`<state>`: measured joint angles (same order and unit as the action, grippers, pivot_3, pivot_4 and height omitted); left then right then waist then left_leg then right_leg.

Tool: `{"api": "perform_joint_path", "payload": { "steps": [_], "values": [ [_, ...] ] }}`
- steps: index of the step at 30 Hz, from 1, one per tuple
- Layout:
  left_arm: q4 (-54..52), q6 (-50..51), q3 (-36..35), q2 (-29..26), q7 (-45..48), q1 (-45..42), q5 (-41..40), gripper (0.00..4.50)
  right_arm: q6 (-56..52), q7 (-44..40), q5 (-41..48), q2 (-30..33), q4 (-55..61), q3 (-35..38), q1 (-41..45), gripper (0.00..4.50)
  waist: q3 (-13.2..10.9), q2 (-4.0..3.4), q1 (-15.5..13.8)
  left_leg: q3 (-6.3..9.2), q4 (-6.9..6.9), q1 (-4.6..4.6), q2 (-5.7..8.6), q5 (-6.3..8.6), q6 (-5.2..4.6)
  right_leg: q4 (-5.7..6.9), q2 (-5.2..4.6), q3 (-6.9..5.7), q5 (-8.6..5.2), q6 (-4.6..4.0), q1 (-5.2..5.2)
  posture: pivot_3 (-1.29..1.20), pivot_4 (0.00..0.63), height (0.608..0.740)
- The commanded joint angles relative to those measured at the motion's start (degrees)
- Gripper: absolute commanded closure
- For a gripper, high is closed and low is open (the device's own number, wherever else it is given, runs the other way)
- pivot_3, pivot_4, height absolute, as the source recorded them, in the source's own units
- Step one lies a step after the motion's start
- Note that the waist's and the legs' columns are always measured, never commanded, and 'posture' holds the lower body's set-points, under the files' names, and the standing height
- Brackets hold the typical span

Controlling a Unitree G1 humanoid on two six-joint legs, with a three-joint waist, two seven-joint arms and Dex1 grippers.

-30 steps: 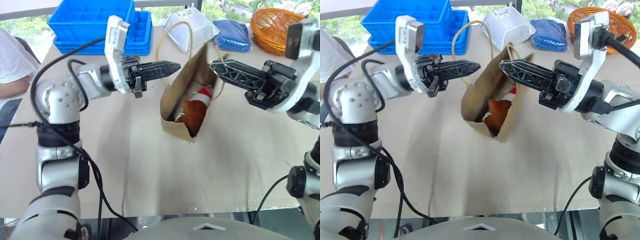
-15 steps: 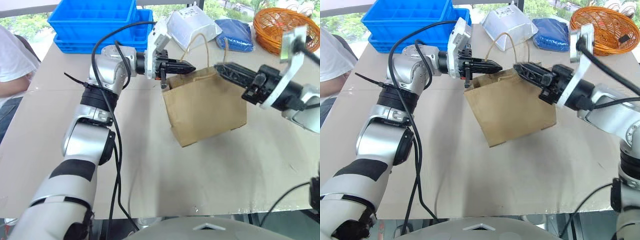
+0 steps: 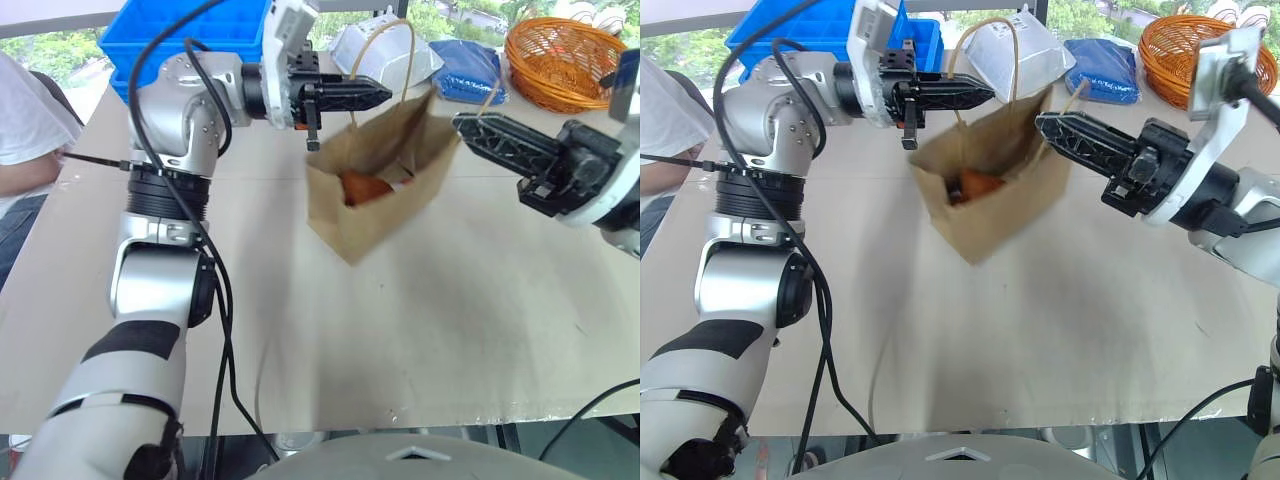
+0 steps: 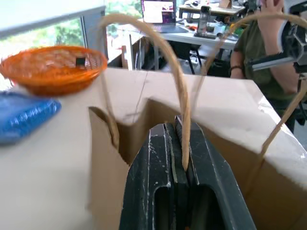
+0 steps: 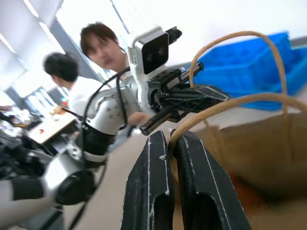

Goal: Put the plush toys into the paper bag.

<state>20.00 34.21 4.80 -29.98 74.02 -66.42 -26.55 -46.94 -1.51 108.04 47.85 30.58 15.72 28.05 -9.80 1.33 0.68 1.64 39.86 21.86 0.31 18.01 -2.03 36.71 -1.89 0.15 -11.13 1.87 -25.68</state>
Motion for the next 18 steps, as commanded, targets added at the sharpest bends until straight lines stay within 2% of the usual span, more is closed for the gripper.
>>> {"api": "perform_joint_path", "payload": {
  "steps": [1, 3, 7, 10, 13, 15, 16, 17, 18],
  "values": [
    [-2.49, -0.2, -0.64, -0.25, -0.56, 2.26, 0.15, 4.5, 2.23, 0.01, 1.58, 0.25, 1.68, 0.5, 1.21, 4.41, 0.0, 0.0, -0.01, 0.0, 0.0, -0.02, 0.0, 0.0, 0.0, 0.02, 0.0, 0.0, 0.0, 0.0, 0.01, 0.0, 0.15, 0.74],
    [-2.7, 0.01, -0.93, 0.01, -1.17, 2.7, 0.08, 4.5, 2.38, 0.41, 0.89, 0.07, 1.66, -0.68, 1.23, 4.41, -0.01, 0.0, -0.02, 0.02, 0.11, 0.04, -0.01, 0.0, 0.0, 0.05, 0.01, -0.01, 0.0, 0.0, -0.01, 0.0, 0.15, 0.74],
    [-2.74, -3.58, 1.82, 0.17, -1.88, 7.46, 3.64, 4.5, -1.03, -1.78, -9.03, 0.99, 3.66, -5.67, -3.52, 4.41, 0.01, -0.01, -0.08, 0.02, 0.2, 0.07, 0.0, 0.0, 0.0, 0.05, 0.0, -0.02, 0.0, 0.0, 0.0, 0.0, 0.15, 0.74],
    [-3.7, -5.64, 2.33, 0.64, -3.13, 10.19, 5.22, 4.5, -0.83, -5.31, -16.12, 1.61, 4.67, -5.93, -6.28, 4.41, 0.01, -0.01, -0.14, 0.01, 0.2, 0.06, 0.0, 0.0, 0.0, 0.06, 0.0, 0.01, 0.0, 0.0, 0.01, 0.0, 0.15, 0.74],
    [-6.23, -2.89, 0.5, 0.27, -3.28, 11.77, 3.01, 4.5, -0.24, -8.7, -18.42, 1.92, 4.74, -3.67, -8.73, 3.65, 0.0, 0.0, -0.22, 0.04, 0.34, 0.15, 0.0, 0.0, 0.0, 0.07, 0.0, -0.03, 0.01, 0.01, -0.01, 0.0, 0.15, 0.74],
    [-9.01, 1.66, -1.36, -0.71, -2.0, 12.21, -0.72, 3.79, -0.67, -12.1, -21.52, 3.51, 6.24, -2.59, -10.74, 2.89, 0.0, 0.0, -0.27, 0.03, 0.35, 0.14, 0.0, 0.01, -0.01, 0.06, 0.0, -0.02, 0.02, 0.04, 0.01, 0.0, 0.15, 0.74],
    [-10.57, 3.22, -2.29, -1.39, -2.01, 12.51, -1.98, 3.41, -0.8, -13.8, -22.58, 4.37, 7.05, -1.52, -12.13, 2.33, 0.0, 0.0, -0.25, 0.04, 0.35, 0.14, 0.01, 0.01, -0.02, 0.07, 0.0, -0.02, 0.02, 0.04, 0.0, 0.0, 0.15, 0.74],
    [-11.85, 4.56, -3.42, -1.89, -2.48, 12.74, -3.17, 3.22, -0.89, -15.51, -24.11, 5.59, 7.88, -0.51, -13.4, 2.11, 0.0, -0.01, -0.25, 0.06, 0.35, 0.13, 0.0, 0.02, -0.02, 0.07, 0.0, -0.04, 0.02, 0.04, 0.01, 0.0, 0.15, 0.74],
    [-13.62, 7.67, -4.9, -2.96, -2.43, 13.09, -5.52, 2.73, -0.91, -17.81, -26.81, 7.44, 9.02, 0.81, -15.18, 1.6, 0.0, -0.01, -0.25, 0.07, 0.35, 0.14, 0.0, 0.02, -0.02, 0.06, 0.0, -0.05, 0.02, 0.04, 0.0, 0.0, 0.15, 0.74]
  ]
}}
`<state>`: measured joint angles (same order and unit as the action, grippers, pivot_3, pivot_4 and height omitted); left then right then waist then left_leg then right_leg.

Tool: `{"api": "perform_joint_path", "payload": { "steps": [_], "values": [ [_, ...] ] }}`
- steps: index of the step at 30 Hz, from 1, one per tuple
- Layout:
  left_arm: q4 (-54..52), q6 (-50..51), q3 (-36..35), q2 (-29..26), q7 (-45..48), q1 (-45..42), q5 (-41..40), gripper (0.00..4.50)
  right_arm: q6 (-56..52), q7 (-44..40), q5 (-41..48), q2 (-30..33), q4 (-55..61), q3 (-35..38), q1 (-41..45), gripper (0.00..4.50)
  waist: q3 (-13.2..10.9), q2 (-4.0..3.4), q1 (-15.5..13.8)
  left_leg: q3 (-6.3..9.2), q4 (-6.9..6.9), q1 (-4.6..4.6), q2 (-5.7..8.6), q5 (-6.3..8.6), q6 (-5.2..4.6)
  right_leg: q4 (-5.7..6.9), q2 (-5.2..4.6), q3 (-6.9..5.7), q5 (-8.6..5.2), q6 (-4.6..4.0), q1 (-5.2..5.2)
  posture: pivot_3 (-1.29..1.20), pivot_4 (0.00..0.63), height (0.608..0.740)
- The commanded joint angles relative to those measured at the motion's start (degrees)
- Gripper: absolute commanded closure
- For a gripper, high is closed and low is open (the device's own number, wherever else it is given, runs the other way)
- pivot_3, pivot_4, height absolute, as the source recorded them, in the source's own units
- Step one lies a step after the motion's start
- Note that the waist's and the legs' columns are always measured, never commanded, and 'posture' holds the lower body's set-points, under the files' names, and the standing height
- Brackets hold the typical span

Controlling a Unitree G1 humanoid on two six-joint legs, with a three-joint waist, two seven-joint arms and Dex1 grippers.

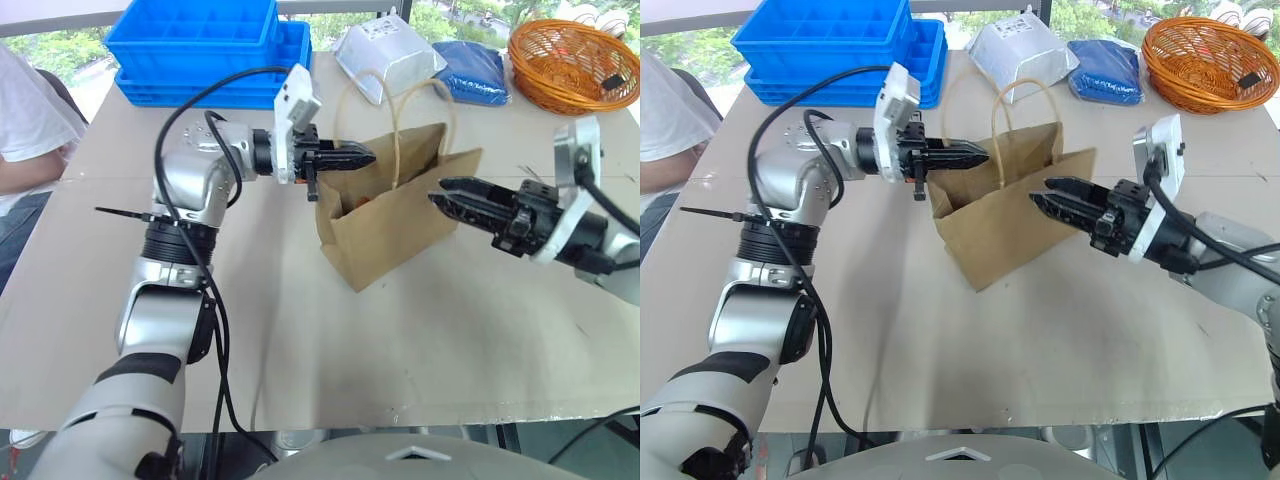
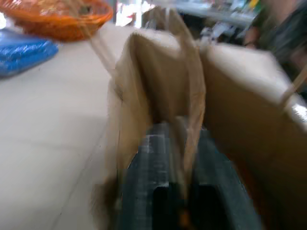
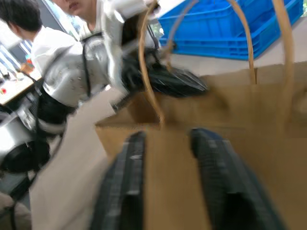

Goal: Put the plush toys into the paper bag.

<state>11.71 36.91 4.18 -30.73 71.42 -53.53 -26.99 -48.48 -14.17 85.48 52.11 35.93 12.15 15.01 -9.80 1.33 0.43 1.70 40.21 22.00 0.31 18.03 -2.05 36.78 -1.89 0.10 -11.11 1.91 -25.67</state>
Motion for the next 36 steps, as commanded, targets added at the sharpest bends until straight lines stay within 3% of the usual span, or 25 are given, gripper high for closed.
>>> {"api": "perform_joint_path", "payload": {
  "steps": [1, 2, 5, 9, 10, 11, 13, 14, 16, 18, 23, 27, 32, 36],
  "values": [
    [-7.15, 8.45, -5.67, -3.49, 0.2, 0.67, -7.58, 2.21, 0.6, -7.18, -6.1, 4.7, 4.57, 5.88, -4.02, 1.08, 0.0, 0.0, 0.1, 0.01, -0.01, -0.01, 0.0, 0.0, -0.01, 0.01, 0.0, 0.0, 0.0, 0.01, 0.01, 0.0, 0.15, 0.74],
    [-9.29, 11.87, -6.98, -5.32, 0.61, 1.65, -10.04, 1.82, 0.0, -9.78, -6.8, 6.38, 5.18, 8.07, -6.47, 0.67, 0.0, 0.0, 0.18, 0.02, -0.01, -0.02, -0.01, 0.0, 0.0, 0.01, 0.01, -0.01, 0.0, 0.01, 0.02, 0.0, 0.15, 0.74],
    [-15.52, 20.14, -10.57, -10.72, 1.03, 6.04, -16.55, 0.48, -0.53, -17.35, -10.85, 9.95, 7.08, 13.0, -13.84, 0.54, 0.0, -0.01, 0.44, -0.03, -0.04, -0.13, -0.05, 0.02, -0.02, 0.02, 0.05, 0.04, -0.01, 0.02, 0.07, 0.0, 0.15, 0.74],
    [-23.29, 23.53, -17.47, -15.01, -1.4, 16.5, -21.84, 0.44, 1.43, -23.1, -17.62, 10.61, 9.55, 10.88, -19.21, 1.81, 0.01, -0.01, 0.38, -0.05, -0.03, -0.23, -0.1, 0.02, -0.01, 0.03, 0.07, 0.06, -0.02, 0.03, 0.14, 0.0, 0.15, 0.74],
    [-25.26, 23.42, -18.48, -15.74, -2.06, 19.63, -22.04, 0.09, 2.63, -23.81, -20.36, 10.11, 9.83, 8.22, -19.0, 2.04, 0.01, -0.01, 0.44, -0.09, -0.03, -0.26, -0.12, 0.02, -0.01, 0.04, 0.07, 0.1, -0.03, 0.03, 0.16, 0.0, 0.15, 0.74],
    [-26.96, 23.06, -19.37, -16.37, -2.66, 22.39, -22.43, 0.0, 3.77, -24.57, -22.82, 9.37, 10.07, 5.57, -18.41, 2.7, 0.01, -0.01, 0.31, -0.17, -0.02, -0.3, -0.15, 0.01, 0.01, 0.02, 0.09, 0.16, -0.03, 0.04, 0.17, 0.0, 0.15, 0.74],
    [-28.54, 21.77, -20.48, -16.46, -3.89, 26.48, -22.55, 0.0, 6.4, -25.71, -28.86, 7.06, 9.43, -1.66, -15.26, 3.34, 0.0, 0.04, 0.19, -0.15, 0.0, -0.28, -0.14, 0.0, 0.03, -0.01, 0.09, 0.14, -0.04, 0.04, 0.18, 0.0, 0.15, 0.74],
    [-28.58, 21.05, -20.43, -16.47, -4.2, 27.56, -22.38, 0.0, 7.55, -26.38, -31.99, 6.03, 8.74, -5.11, -13.46, 3.97, 0.0, 0.04, 0.17, -0.16, 0.04, -0.29, -0.13, -0.02, 0.07, -0.01, 0.08, 0.15, -0.04, 0.04, 0.2, 0.0, 0.15, 0.74],
    [-28.16, 17.91, -17.62, -16.05, -3.25, 28.98, -20.44, 0.0, 11.03, -28.16, -40.35, 2.47, 4.68, -13.95, -8.34, 4.41, 0.03, 0.08, 0.08, -0.15, 0.06, -0.27, -0.1, -0.04, 0.11, -0.01, 0.06, 0.16, -0.03, 0.04, 0.2, 0.0, 0.15, 0.74],
    [-25.39, 13.15, -13.3, -13.96, -2.56, 28.23, -17.17, 0.0, 15.02, -30.98, -47.61, -1.72, -0.43, -21.71, -3.18, 4.41, 0.04, 0.09, -0.01, -0.16, 0.09, -0.32, -0.06, -0.05, 0.12, -0.01, 0.08, 0.16, -0.03, 0.02, 0.25, 0.0, 0.15, 0.74],
    [-20.04, 8.69, -7.22, -13.96, 3.13, 24.31, -14.43, 0.0, 17.71, -33.46, -53.79, -8.24, -6.48, -27.13, 3.79, 4.41, 0.02, 0.08, -0.21, -0.14, 0.08, -0.23, 0.05, -0.2, 0.37, 0.0, 0.05, 0.17, -0.01, 0.0, 0.17, 0.0, 0.15, 0.74],
    [-20.27, 6.18, -3.67, -14.68, 6.08, 23.83, -12.66, 0.0, 18.4, -33.68, -56.48, -12.71, -10.1, -28.38, 6.65, 4.41, 0.01, 0.07, 0.18, -0.12, -0.01, -0.2, 0.05, -0.17, 0.35, -0.01, 0.01, 0.13, -0.01, 0.0, 0.09, 0.0, 0.15, 0.74],
    [-24.83, 8.34, -4.42, -14.43, 4.86, 25.57, -15.8, 0.0, 19.45, -32.33, -59.76, -18.59, -14.13, -28.95, 8.98, 4.41, 0.01, 0.06, 0.27, -0.1, -0.01, -0.23, 0.02, -0.16, 0.33, 0.05, 0.01, 0.12, -0.01, 0.0, 0.1, 0.0, 0.15, 0.74],
    [-26.88, 6.47, -4.31, -13.9, 2.17, 27.57, -13.86, 0.0, 19.77, -32.53, -61.08, -21.29, -15.17, -28.88, 9.59, 4.41, 0.01, 0.06, 0.26, -0.11, 0.0, -0.24, 0.02, -0.16, 0.32, 0.06, 0.01, 0.14, -0.01, 0.0, 0.1, 0.0, 0.15, 0.74]
  ]
}}
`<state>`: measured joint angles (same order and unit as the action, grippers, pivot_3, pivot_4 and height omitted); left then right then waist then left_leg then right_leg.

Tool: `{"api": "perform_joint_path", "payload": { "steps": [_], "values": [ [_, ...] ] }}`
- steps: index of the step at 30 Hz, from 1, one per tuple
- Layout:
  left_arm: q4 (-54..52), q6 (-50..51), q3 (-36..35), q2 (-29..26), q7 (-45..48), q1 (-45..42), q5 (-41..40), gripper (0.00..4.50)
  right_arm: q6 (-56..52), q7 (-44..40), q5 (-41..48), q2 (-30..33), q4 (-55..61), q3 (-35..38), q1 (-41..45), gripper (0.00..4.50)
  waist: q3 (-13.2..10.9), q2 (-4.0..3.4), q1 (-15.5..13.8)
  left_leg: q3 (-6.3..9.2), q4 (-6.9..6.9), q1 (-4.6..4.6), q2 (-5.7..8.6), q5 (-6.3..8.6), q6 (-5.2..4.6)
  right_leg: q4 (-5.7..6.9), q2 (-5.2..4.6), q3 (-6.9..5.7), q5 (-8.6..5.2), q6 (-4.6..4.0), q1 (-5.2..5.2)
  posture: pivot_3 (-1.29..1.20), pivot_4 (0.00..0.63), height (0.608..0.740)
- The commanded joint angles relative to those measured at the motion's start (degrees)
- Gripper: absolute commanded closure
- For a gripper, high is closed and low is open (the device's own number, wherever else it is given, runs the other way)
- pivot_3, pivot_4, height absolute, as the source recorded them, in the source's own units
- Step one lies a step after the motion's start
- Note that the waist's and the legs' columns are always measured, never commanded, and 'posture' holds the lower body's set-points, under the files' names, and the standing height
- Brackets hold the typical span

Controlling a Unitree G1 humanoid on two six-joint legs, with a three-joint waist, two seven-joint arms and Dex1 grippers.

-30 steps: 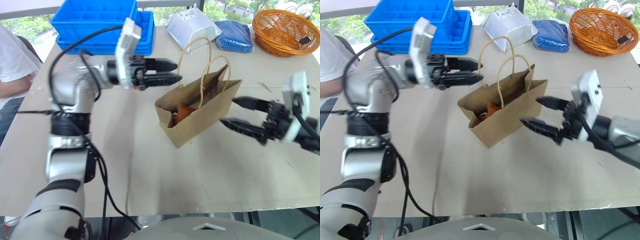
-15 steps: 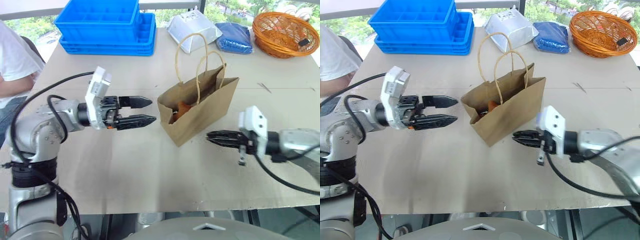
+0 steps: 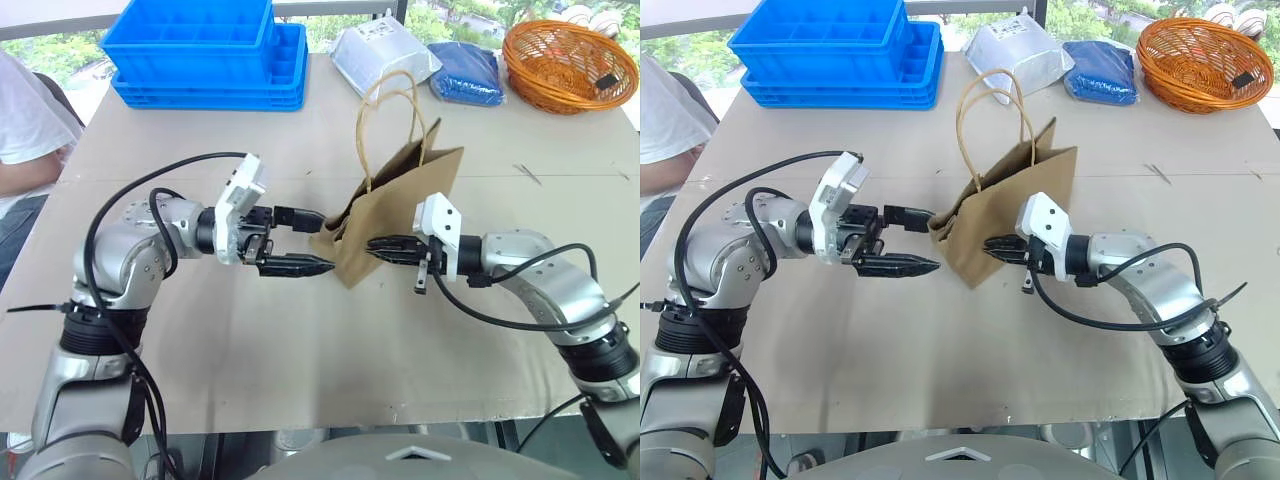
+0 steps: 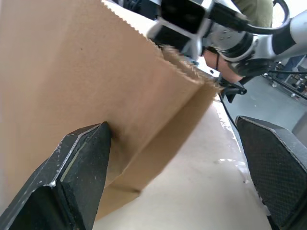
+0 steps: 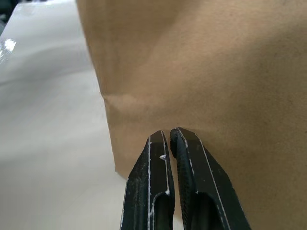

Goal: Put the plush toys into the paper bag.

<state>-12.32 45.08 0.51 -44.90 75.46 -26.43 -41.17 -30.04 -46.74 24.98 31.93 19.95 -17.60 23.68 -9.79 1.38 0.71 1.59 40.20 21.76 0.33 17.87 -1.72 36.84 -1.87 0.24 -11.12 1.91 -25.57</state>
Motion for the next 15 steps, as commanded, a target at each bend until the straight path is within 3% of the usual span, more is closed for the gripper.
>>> {"api": "perform_joint_path", "payload": {
  "steps": [1, 9, 15],
  "values": [
    [-3.68, -2.73, -0.17, 1.13, -3.43, 0.98, 1.35, 0.0, 1.29, -0.16, -0.56, -1.63, 0.84, 0.9, 0.87, 4.41, 0.0, 0.0, -0.05, 0.02, 0.0, 0.01, 0.0, 0.0, 0.0, 0.0, 0.0, -0.01, 0.0, 0.0, 0.0, 0.0, 0.15, 0.74],
    [-7.6, -10.16, 1.16, 8.68, -19.11, 5.01, 10.74, 0.0, 0.3, -1.17, 0.94, -3.43, 2.21, 2.08, -0.37, 4.41, 0.01, -0.01, -0.29, 0.04, 0.01, 0.01, 0.03, -0.01, 0.01, 0.0, -0.09, -0.01, 0.01, 0.0, 0.01, 0.0, 0.15, 0.74],
    [-12.41, -10.14, 0.69, 12.8, -27.49, 9.06, 11.52, 0.0, -0.03, -1.07, 1.63, -4.27, 2.35, 2.56, -0.82, 4.41, 0.01, -0.01, -0.13, 0.06, 0.0, 0.0, 0.02, 0.0, 0.01, 0.01, -0.16, 0.17, 0.01, 0.0, 0.01, 0.0, 0.15, 0.74]
  ]
}}
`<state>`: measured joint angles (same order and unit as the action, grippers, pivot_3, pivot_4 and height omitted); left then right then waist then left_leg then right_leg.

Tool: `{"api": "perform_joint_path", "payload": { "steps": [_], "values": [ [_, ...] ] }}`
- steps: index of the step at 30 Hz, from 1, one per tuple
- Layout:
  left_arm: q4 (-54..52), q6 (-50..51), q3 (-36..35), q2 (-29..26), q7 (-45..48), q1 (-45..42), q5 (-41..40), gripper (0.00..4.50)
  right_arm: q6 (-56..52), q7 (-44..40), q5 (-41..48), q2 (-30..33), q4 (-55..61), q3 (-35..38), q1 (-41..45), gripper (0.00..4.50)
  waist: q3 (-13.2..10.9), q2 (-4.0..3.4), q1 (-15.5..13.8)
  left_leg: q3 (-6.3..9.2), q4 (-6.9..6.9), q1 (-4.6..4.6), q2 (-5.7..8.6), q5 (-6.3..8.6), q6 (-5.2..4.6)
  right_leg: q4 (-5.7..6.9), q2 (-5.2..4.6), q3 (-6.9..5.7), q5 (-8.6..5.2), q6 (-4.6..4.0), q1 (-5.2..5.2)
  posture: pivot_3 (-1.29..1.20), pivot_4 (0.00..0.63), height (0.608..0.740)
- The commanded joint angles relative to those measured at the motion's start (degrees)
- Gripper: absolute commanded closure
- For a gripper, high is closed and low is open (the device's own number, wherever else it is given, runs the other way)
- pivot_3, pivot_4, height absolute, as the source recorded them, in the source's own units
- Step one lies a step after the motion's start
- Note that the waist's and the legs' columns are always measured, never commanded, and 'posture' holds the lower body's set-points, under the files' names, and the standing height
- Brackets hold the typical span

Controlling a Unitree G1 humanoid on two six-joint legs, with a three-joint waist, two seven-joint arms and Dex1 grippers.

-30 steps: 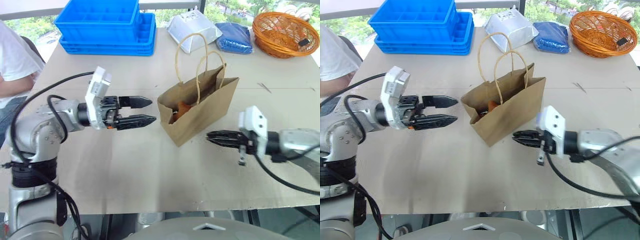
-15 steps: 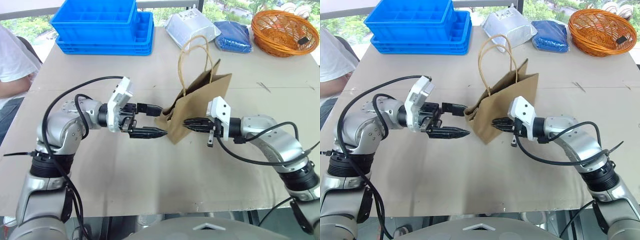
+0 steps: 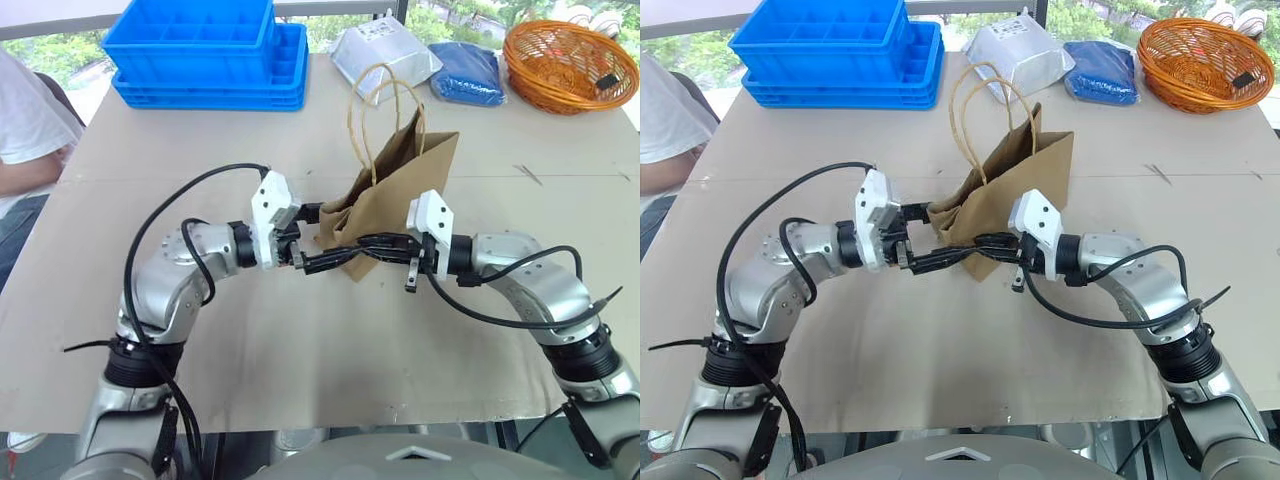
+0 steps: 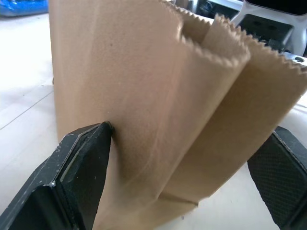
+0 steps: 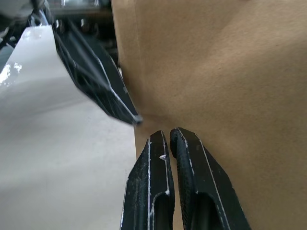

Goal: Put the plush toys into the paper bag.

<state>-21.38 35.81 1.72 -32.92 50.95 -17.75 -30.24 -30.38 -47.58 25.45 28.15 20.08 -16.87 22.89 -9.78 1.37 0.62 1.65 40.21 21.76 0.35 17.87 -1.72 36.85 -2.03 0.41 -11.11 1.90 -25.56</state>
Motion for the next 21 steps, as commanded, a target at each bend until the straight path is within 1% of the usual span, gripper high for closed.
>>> {"api": "perform_joint_path", "payload": {
  "steps": [1, 4, 5, 7, 12, 15, 17, 19, 20, 21],
  "values": [
    [-3.57, -1.44, -0.09, 1.23, -4.15, 0.74, 1.55, 0.0, 0.27, -0.25, 1.19, -0.64, 2.22, 1.83, -0.03, 4.41, 0.0, 0.0, -0.05, 0.01, 0.0, 0.0, 0.0, 0.0, 0.0, 0.0, 0.0, 0.04, 0.0, 0.0, 0.0, 0.0, 0.15, 0.74],
    [-3.39, -2.63, 1.29, 4.22, -8.33, 0.49, 3.59, 0.79, 0.4, -0.55, 1.11, -0.93, 1.63, 1.79, -0.07, 4.5, 0.0, -0.01, -0.16, -0.01, 0.0, -0.01, 0.01, 0.0, 0.0, 0.02, 0.01, 0.06, 0.01, 0.0, 0.0, 0.0, 0.15, 0.74],
    [-3.22, -2.67, 1.42, 4.84, -8.98, 0.32, 3.73, 1.2, 0.5, -0.64, 0.98, -0.95, 1.44, 1.75, -0.17, 4.5, 0.01, 0.0, -0.2, -0.01, 0.0, 0.0, 0.03, 0.0, 0.0, 0.02, 0.02, 0.06, 0.01, 0.0, 0.01, 0.0, 0.15, 0.74],
    [-2.68, -3.59, 1.62, 5.36, -9.72, 0.51, 4.71, 2.27, 0.67, -0.92, 0.78, -0.8, 1.35, 1.75, -0.61, 4.5, 0.01, 0.0, -0.17, -0.02, 0.0, 0.01, 0.04, 0.0, 0.0, 0.01, 0.02, 0.06, 0.01, 0.01, 0.01, 0.0, 0.15, 0.74],
    [0.26, -8.29, 2.75, 5.84, -8.14, 1.05, 6.49, 4.43, 0.6, -1.23, 1.33, 0.1, 2.95, 2.8, -2.44, 4.5, 0.01, -0.01, -0.16, 0.0, 0.0, -0.01, 0.04, 0.0, 0.0, 0.01, 0.02, 0.06, 0.01, 0.01, 0.0, 0.0, 0.15, 0.74],
    [5.57, -14.87, 2.4, 5.92, -5.19, -0.5, 7.79, 4.43, -0.23, 0.16, 2.51, 0.65, 5.3, 5.17, -4.01, 4.5, 0.01, -0.01, -0.2, -0.04, 0.0, -0.01, 0.04, 0.0, 0.0, 0.01, 0.02, 0.06, 0.01, 0.01, 0.01, 0.0, 0.15, 0.74],
    [9.66, -18.71, 2.45, 4.62, -2.14, -2.21, 8.92, 4.43, -1.21, 1.19, 3.31, 1.39, 7.37, 7.28, -5.6, 4.5, 0.01, -0.01, -0.28, -0.02, 0.0, 0.0, 0.04, 0.0, 0.0, 0.01, 0.03, 0.04, 0.01, 0.01, 0.01, 0.0, 0.15, 0.74],
    [14.08, -22.14, 1.67, 2.01, 4.25, -4.63, 8.12, 4.43, -1.54, 2.34, 2.77, 3.65, 10.09, 10.11, -8.48, 4.5, 0.01, -0.01, -0.5, -0.02, 0.0, 0.0, 0.06, 0.0, 0.0, 0.01, 0.05, -0.11, 0.01, 0.01, 0.01, 0.0, 0.15, 0.74],
    [16.07, -23.16, 1.2, 0.49, 7.84, -5.7, 7.24, 4.43, -2.44, 1.89, 4.18, 4.83, 11.18, 11.82, -9.87, 4.5, 0.01, -0.01, -0.55, -0.01, 0.0, 0.01, 0.07, 0.0, 0.0, 0.01, 0.05, -0.21, 0.01, 0.01, 0.01, 0.0, 0.15, 0.74],
    [18.39, -24.7, 0.36, -1.06, 12.32, -6.66, 5.81, 4.48, -3.1, 3.1, 4.4, 5.7, 12.07, 14.18, -11.56, 4.25, 0.01, -0.01, -0.56, 0.01, 0.0, 0.01, 0.07, 0.0, 0.0, 0.01, 0.05, -0.24, 0.01, 0.01, 0.01, 0.0, 0.15, 0.74]
  ]
}}
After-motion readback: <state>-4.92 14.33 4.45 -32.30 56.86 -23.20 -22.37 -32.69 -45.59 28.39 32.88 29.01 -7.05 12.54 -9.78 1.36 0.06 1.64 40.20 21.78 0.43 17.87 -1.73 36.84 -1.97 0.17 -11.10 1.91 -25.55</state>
